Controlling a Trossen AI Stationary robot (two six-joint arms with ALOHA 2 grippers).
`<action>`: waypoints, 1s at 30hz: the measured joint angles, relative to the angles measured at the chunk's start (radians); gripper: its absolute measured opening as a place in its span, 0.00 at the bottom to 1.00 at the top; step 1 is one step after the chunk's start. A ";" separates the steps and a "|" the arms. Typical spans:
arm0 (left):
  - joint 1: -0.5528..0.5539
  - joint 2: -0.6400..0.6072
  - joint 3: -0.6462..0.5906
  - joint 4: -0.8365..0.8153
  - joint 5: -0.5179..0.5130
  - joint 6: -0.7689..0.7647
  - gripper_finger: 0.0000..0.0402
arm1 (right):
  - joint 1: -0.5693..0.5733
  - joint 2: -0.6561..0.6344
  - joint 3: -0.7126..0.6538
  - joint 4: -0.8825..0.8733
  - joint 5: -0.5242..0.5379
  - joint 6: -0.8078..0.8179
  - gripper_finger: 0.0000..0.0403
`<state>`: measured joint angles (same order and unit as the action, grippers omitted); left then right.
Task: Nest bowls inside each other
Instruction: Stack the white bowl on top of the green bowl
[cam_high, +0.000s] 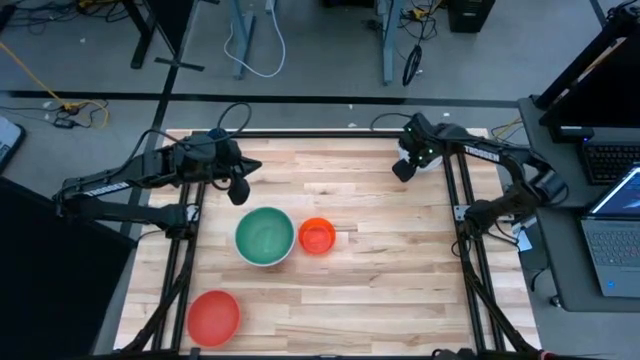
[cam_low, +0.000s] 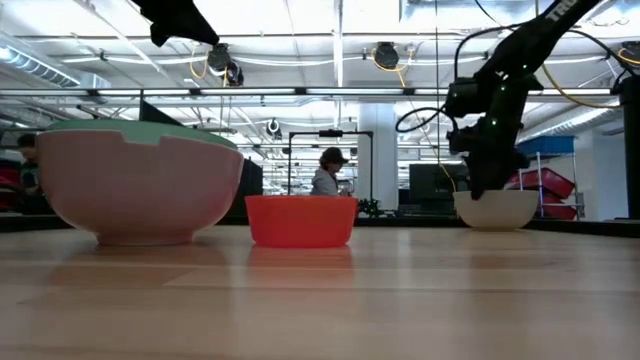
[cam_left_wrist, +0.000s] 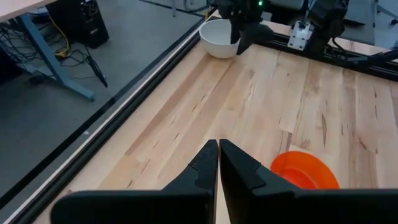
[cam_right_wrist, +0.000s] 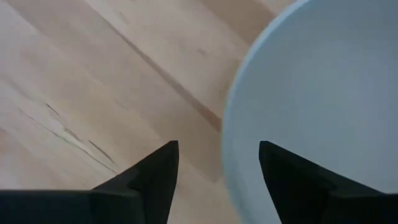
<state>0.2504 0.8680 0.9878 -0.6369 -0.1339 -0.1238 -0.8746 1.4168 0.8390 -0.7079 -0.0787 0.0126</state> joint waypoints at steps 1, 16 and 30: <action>0.000 0.000 0.000 0.000 0.000 0.000 0.00 | 0.007 0.009 0.000 0.002 0.000 0.002 0.52; 0.000 0.000 0.000 0.000 0.000 0.000 0.00 | 0.023 0.100 0.000 0.084 0.001 0.047 0.20; 0.000 -0.001 0.000 -0.021 0.066 -0.012 0.00 | 0.148 0.047 0.117 -0.004 -0.009 0.058 0.00</action>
<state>0.2504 0.8672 0.9874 -0.6577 -0.0677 -0.1356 -0.7263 1.4638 0.9561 -0.7115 -0.0882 0.0703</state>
